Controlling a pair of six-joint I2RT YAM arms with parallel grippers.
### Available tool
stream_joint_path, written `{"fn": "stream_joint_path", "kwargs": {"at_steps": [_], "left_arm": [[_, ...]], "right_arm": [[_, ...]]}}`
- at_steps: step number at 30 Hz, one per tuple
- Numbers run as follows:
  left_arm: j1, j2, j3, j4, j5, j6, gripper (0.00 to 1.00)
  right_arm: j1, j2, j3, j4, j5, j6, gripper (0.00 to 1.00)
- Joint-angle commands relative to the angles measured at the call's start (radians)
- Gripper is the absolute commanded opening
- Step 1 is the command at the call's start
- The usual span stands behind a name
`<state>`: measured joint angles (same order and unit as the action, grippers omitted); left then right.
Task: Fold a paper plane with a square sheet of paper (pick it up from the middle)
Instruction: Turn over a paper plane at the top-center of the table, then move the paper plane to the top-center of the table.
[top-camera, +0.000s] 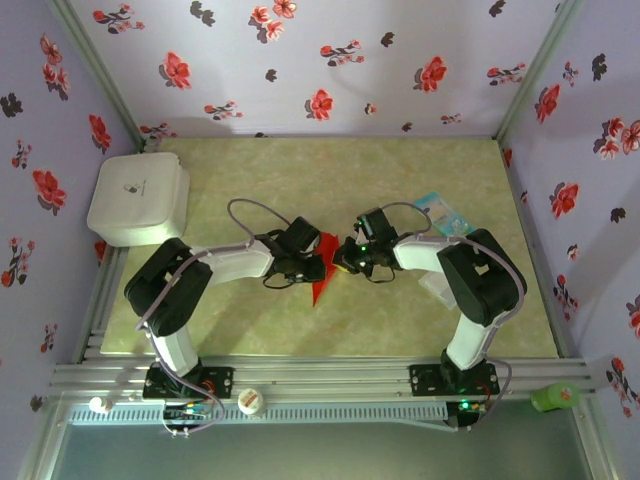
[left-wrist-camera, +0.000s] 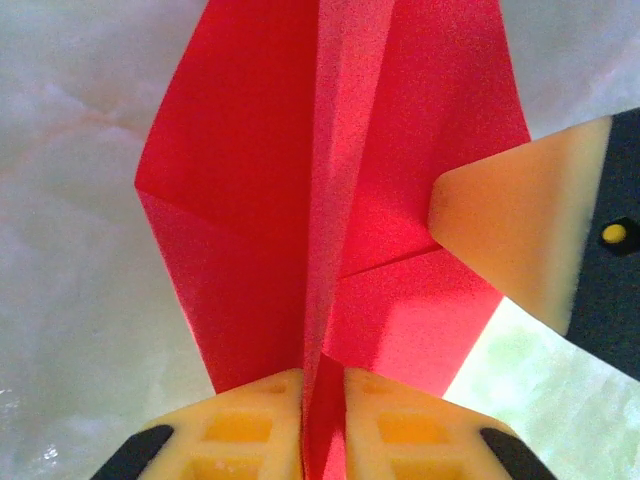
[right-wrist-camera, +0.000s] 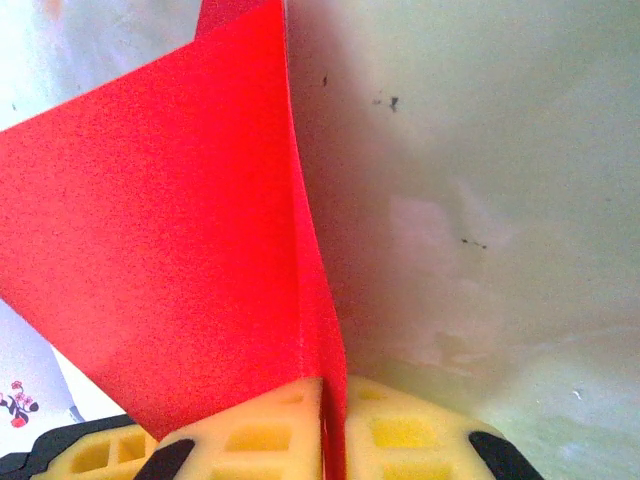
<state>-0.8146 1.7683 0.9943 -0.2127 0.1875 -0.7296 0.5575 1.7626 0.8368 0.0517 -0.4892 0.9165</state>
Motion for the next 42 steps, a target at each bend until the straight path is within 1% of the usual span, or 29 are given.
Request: {"fn": "stream_joint_path", "kwargs": {"at_steps": [1, 5, 10, 14, 17, 20, 23, 25, 29, 34, 42], "left_arm": [[-0.006, 0.023, 0.021, 0.004, 0.012, 0.009, 0.15], [-0.006, 0.022, 0.021, 0.009, 0.015, 0.009, 0.15], [-0.006, 0.017, 0.025, 0.012, 0.023, 0.009, 0.21], [-0.007, 0.014, 0.023, 0.023, 0.023, 0.004, 0.21], [-0.006, 0.011, 0.021, 0.03, 0.023, 0.005, 0.24], [-0.007, 0.007, 0.02, 0.031, 0.024, 0.005, 0.26], [-0.007, 0.01, 0.02, 0.026, 0.023, 0.006, 0.23], [-0.006, 0.013, 0.02, 0.021, 0.022, 0.004, 0.19], [-0.007, 0.018, 0.022, 0.014, 0.026, 0.012, 0.17], [-0.008, 0.036, 0.036, 0.001, 0.046, 0.029, 0.21], [-0.011, 0.059, 0.047, -0.001, 0.059, 0.035, 0.22]], "right_arm": [[0.007, 0.011, -0.004, 0.002, 0.014, -0.015, 0.11], [0.006, 0.015, -0.001, 0.0, 0.012, -0.016, 0.11], [0.005, 0.015, 0.002, -0.002, 0.012, -0.019, 0.11], [0.005, 0.013, 0.002, -0.003, 0.012, -0.019, 0.11], [0.005, 0.011, 0.001, -0.004, 0.012, -0.019, 0.11], [0.004, 0.009, 0.001, -0.004, 0.012, -0.019, 0.11], [0.004, 0.008, 0.001, -0.005, 0.012, -0.019, 0.11], [0.004, 0.008, 0.001, -0.006, 0.01, -0.019, 0.11], [0.004, 0.005, 0.001, -0.007, 0.011, -0.021, 0.11], [0.004, 0.005, -0.004, -0.003, 0.012, -0.019, 0.11], [0.003, 0.007, -0.008, 0.0, 0.012, -0.017, 0.1]]}}
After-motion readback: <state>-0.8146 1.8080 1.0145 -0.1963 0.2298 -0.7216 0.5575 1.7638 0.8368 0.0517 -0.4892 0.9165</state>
